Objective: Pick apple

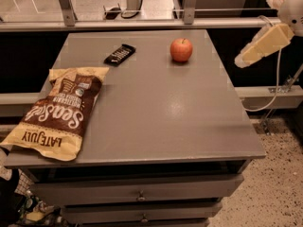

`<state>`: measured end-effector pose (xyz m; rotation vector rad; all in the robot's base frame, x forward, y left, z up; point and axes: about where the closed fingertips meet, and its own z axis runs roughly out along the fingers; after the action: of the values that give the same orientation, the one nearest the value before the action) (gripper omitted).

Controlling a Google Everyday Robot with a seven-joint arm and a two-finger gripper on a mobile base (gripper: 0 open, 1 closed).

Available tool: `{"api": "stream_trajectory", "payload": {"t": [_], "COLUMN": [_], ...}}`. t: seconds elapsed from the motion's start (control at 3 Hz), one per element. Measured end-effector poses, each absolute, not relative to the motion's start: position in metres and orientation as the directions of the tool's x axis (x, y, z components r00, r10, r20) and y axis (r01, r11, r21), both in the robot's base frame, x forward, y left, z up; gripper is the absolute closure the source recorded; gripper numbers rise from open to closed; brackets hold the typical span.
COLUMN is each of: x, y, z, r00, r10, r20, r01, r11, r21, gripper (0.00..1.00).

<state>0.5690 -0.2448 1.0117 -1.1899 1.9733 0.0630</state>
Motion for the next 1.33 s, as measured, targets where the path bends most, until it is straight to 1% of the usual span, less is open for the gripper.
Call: {"api": "stream_trajectory", "payload": {"t": [0.33,0.67,1.0,1.33], "x": [0.607,0.607,0.628,0.667], "y": [-0.235,-0.235,-0.220,-0.195], "z": [1.009,1.009,0.998,0.974], "r00": [-0.181,-0.181,-0.180,-0.196], "r10": [-0.604,-0.604,-0.587,-0.563], "r20": [-0.776,-0.776,-0.789,-0.803], "r01": [-0.728,-0.728,-0.750,-0.768], "r11": [0.613,0.613,0.601,0.597], "r21": [-0.307,-0.307,-0.275,-0.231], "gripper": [0.00,0.00,0.00,0.00]}}
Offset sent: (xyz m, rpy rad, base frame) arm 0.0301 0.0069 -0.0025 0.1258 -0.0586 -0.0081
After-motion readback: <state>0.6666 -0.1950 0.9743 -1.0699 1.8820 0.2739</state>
